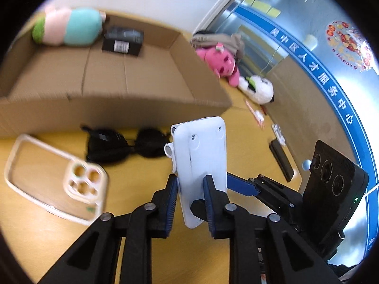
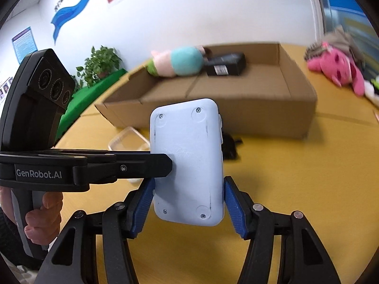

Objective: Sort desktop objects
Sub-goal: 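Carry the white power bank with the left gripper into the cardboard box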

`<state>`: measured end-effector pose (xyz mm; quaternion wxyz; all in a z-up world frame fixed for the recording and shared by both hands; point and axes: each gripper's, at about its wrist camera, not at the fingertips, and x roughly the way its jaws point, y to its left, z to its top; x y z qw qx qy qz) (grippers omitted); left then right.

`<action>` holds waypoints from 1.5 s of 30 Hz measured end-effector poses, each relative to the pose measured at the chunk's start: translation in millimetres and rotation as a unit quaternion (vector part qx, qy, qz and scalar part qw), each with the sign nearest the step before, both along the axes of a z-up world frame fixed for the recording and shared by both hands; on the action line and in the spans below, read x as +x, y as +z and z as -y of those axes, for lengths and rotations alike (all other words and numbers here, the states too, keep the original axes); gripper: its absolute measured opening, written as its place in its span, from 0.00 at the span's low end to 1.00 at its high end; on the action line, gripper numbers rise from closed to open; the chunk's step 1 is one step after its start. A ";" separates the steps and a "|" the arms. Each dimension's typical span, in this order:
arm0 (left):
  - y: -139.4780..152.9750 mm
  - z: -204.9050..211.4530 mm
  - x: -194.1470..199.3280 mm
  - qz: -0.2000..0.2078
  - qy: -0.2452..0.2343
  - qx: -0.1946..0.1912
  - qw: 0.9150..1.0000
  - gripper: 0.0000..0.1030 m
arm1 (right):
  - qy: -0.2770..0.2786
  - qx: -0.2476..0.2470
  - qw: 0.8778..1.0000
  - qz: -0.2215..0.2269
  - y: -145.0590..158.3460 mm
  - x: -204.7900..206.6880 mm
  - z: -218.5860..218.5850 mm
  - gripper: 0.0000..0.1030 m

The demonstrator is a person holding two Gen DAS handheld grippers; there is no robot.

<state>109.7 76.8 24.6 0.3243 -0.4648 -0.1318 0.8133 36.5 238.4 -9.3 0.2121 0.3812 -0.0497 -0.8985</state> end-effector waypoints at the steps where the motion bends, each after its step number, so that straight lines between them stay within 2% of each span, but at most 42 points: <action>1: 6.8 3.5 -1.2 -0.008 0.003 -0.001 1.000 0.20 | 0.002 0.000 1.000 -0.006 5.4 -2.3 3.5 0.62; 9: 65.5 44.5 -27.9 -0.075 0.027 -0.010 0.997 0.20 | 0.026 -0.011 0.998 -0.063 57.8 -39.2 39.5 0.62; 13: 83.8 65.6 -48.8 -0.091 0.037 -0.015 0.995 0.20 | 0.038 -0.011 0.996 -0.083 79.5 -62.3 65.0 0.62; 20: 104.9 101.4 -97.3 -0.109 0.054 -0.034 0.992 0.20 | 0.059 -0.026 0.995 -0.081 99.7 -115.8 108.1 0.62; 26: 105.7 129.0 -148.2 -0.098 0.057 -0.047 0.992 0.20 | 0.064 -0.038 0.995 -0.062 105.6 -169.6 140.0 0.62; 30: 98.3 144.0 -181.0 -0.078 0.060 -0.057 0.994 0.20 | 0.067 -0.051 0.996 -0.033 99.3 -206.6 153.4 0.62; 35: 71.5 156.4 -217.0 -0.029 0.058 -0.075 0.995 0.20 | 0.065 -0.069 0.995 0.031 70.9 -247.8 170.8 0.62; 42: 19.6 163.2 -249.7 0.057 0.065 -0.102 0.991 0.20 | 0.049 -0.102 0.983 0.148 15.8 -285.9 184.2 0.64; 45: 2.5 161.5 -258.9 0.085 0.060 -0.119 0.987 0.20 | 0.027 -0.120 0.973 0.197 -9.4 -295.7 186.7 0.65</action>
